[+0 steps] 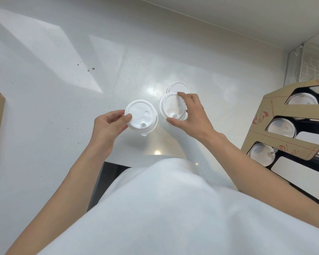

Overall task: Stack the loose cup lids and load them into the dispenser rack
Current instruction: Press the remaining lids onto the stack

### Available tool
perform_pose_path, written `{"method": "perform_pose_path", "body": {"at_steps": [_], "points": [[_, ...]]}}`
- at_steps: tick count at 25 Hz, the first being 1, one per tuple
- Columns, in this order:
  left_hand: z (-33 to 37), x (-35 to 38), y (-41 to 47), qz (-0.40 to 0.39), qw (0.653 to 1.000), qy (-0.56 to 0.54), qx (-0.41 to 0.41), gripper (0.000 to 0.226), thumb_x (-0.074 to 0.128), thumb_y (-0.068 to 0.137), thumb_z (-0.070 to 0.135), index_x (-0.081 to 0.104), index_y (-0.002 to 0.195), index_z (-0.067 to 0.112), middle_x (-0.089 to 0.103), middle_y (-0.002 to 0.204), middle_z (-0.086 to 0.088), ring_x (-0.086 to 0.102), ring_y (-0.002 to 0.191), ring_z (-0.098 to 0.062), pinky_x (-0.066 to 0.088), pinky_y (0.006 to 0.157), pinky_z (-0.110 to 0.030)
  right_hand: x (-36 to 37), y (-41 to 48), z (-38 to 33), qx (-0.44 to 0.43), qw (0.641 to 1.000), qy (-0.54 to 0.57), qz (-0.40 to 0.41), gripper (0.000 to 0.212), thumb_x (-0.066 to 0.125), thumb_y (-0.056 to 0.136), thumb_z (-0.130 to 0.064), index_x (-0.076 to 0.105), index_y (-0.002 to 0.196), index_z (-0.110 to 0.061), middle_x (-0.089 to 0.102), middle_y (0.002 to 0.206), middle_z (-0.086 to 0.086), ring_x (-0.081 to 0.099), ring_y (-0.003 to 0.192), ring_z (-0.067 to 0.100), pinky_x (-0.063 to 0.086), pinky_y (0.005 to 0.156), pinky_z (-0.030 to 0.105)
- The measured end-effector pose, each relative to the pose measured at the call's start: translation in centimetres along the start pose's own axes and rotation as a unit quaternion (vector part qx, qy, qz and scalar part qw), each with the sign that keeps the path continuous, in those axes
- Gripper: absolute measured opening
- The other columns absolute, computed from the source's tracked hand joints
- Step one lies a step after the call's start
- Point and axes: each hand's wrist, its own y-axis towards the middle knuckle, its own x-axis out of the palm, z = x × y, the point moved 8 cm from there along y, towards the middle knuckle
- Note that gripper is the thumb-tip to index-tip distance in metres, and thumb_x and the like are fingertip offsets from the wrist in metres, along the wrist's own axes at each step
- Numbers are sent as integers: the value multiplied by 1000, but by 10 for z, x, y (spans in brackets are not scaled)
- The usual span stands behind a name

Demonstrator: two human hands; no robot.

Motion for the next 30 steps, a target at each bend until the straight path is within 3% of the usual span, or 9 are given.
{"method": "perform_pose_path", "body": {"at_steps": [5, 11, 23, 30], "points": [[5, 21, -10, -17, 1000, 8, 10, 40, 78, 87, 14, 68, 123, 0, 72, 123, -16, 70, 117, -23, 54, 103, -35, -16, -21, -10, -39, 995, 88, 23, 87, 85, 74, -32, 39, 148, -21, 39, 132, -9, 47, 125, 13, 48, 103, 35], [14, 51, -24, -35, 999, 11, 28, 37, 76, 88, 12, 68, 122, 0, 73, 120, -16, 72, 114, -22, 56, 102, -33, -25, -40, -10, -52, 989, 130, 39, 87, 87, 73, -28, 43, 146, -16, 46, 139, -4, 49, 127, 11, 47, 103, 27], [23, 87, -50, -79, 995, 16, 58, 43, 76, 88, 12, 65, 127, -1, 72, 123, -19, 73, 113, -22, 57, 100, -31, -37, -69, 4, -11, 968, 247, 32, 87, 91, 68, -26, 46, 143, -26, 54, 132, -4, 64, 107, 17, 59, 83, 28], [22, 102, -63, -91, 993, 29, 66, 42, 76, 88, 12, 65, 126, -1, 71, 123, -23, 72, 114, -27, 58, 97, -30, -43, -83, 15, -9, 965, 260, 38, 85, 90, 69, -28, 45, 141, -35, 50, 134, -5, 66, 103, 22, 59, 83, 33]]}}
